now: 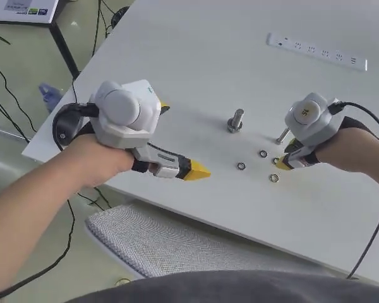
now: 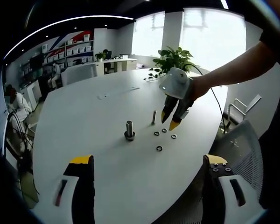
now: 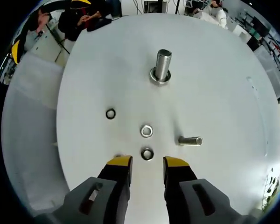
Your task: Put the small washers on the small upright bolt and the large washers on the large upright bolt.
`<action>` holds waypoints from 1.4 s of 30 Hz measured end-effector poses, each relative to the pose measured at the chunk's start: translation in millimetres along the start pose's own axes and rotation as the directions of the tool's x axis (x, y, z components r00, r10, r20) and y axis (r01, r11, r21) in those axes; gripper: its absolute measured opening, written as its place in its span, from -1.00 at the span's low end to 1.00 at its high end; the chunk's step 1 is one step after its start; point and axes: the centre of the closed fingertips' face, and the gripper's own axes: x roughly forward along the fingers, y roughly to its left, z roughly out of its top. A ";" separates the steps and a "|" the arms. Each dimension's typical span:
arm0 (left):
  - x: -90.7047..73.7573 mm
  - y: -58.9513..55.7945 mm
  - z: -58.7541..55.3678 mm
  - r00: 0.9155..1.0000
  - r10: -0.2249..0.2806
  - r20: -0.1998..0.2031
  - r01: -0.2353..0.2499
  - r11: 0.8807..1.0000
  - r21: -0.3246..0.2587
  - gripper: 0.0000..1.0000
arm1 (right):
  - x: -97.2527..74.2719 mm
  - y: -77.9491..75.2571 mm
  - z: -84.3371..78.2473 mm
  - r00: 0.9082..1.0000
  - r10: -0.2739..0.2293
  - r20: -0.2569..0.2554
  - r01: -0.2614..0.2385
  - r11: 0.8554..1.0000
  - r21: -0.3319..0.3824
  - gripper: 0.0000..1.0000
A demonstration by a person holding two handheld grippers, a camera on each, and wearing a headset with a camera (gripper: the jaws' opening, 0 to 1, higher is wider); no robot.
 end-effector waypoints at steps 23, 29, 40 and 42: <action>-4.3 2.4 -1.7 1.000 -0.005 0.001 0.005 1.000 -0.006 0.82 | 16.6 -1.4 -1.8 1.000 -0.013 -0.006 0.013 0.999 0.035 -0.46; -2.5 0.7 -3.6 1.000 -0.010 -0.003 0.010 1.000 -0.003 0.80 | 16.7 -2.7 -1.9 1.000 -0.013 -0.019 0.014 0.999 0.037 -0.49; -2.3 0.8 -1.3 1.000 -0.008 0.003 0.008 1.000 -0.002 0.78 | 16.6 1.7 -1.8 0.999 -0.015 -0.038 0.016 1.000 0.023 -0.62; -2.8 0.6 -1.2 1.000 -0.009 0.003 0.009 1.000 -0.002 0.77 | 16.5 1.2 -2.6 0.999 -0.015 -0.044 0.015 1.000 0.019 -0.66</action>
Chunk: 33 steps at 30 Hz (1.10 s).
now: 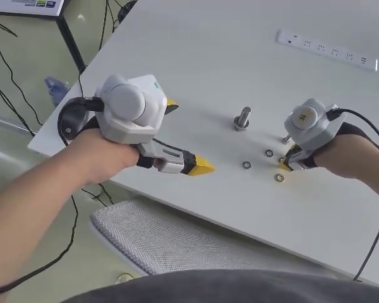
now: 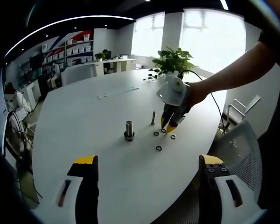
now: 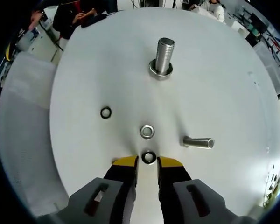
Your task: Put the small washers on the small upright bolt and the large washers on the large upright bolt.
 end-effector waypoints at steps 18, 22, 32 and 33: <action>-0.1 -0.9 -0.9 1.000 -0.003 -0.014 0.004 1.000 0.006 0.73 | 1.0 -0.3 0.1 0.999 0.003 -0.044 -0.003 1.000 0.003 -0.69; 0.0 -1.4 -2.3 1.000 -0.004 -0.016 0.004 1.000 0.006 0.72 | 0.8 -0.7 -0.1 0.999 -0.001 -0.049 0.002 1.000 0.019 -0.70; 1.7 -3.8 -2.4 1.000 -0.007 -0.015 0.007 1.000 0.002 0.69 | 3.9 -4.6 -1.0 0.998 -0.018 -0.065 0.019 1.000 0.023 -0.71; 1.9 -4.3 -2.0 1.000 -0.008 -0.014 0.008 1.000 0.003 0.69 | 3.6 -4.4 -1.0 0.998 -0.016 -0.064 0.018 0.999 0.026 -0.71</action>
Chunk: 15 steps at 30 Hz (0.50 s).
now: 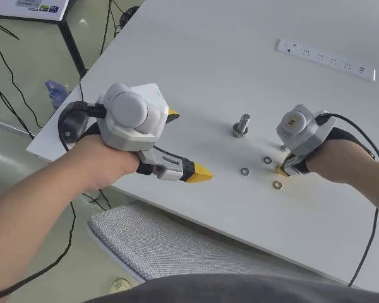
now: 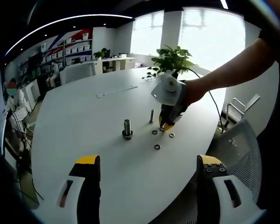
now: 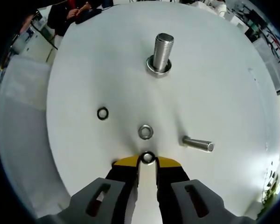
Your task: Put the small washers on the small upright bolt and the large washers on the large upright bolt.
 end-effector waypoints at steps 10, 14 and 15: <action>-0.8 -0.7 -3.0 1.000 -0.002 -0.012 0.002 1.000 0.004 0.64 | -2.0 2.8 0.0 1.000 0.004 -0.002 -0.004 1.000 -0.020 -0.72; -0.9 -1.3 -3.9 1.000 -0.003 -0.013 0.003 1.000 0.002 0.64 | -2.8 3.6 0.0 1.000 0.009 -0.004 -0.009 0.999 -0.040 -0.72; -0.9 -1.6 -4.2 1.000 -0.004 -0.014 0.004 1.000 0.002 0.63 | -2.9 3.8 -0.1 1.000 0.010 -0.002 -0.010 0.999 -0.042 -0.72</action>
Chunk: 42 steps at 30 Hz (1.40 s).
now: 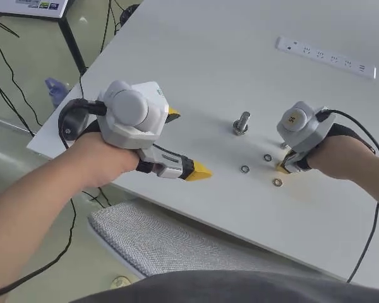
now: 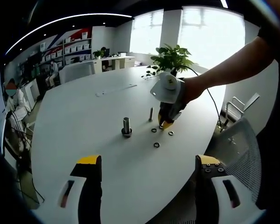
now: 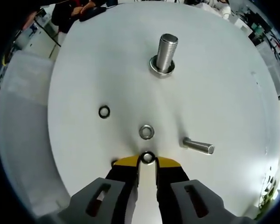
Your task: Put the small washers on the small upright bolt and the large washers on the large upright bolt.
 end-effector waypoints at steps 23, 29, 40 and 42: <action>-3.2 -1.7 -0.6 1.000 0.002 -0.001 -0.002 1.000 0.001 0.60 | 2.7 -4.8 -0.7 0.999 0.013 0.042 -0.013 1.000 0.005 -0.75; -4.4 -2.0 -4.0 1.000 0.002 -0.007 -0.002 1.000 -0.003 0.59 | 0.3 1.6 1.7 0.999 0.021 0.043 -0.021 1.000 -0.002 -0.75; -2.3 -2.2 -3.8 1.000 -0.002 -0.009 0.002 1.000 -0.002 0.58 | -10.5 1.5 2.7 0.998 0.031 0.050 -0.031 0.999 0.011 -0.75; -1.1 -2.0 -3.1 1.000 -0.004 -0.008 0.004 1.000 -0.002 0.57 | -14.4 0.4 2.0 0.998 0.035 0.054 -0.036 0.999 0.019 -0.75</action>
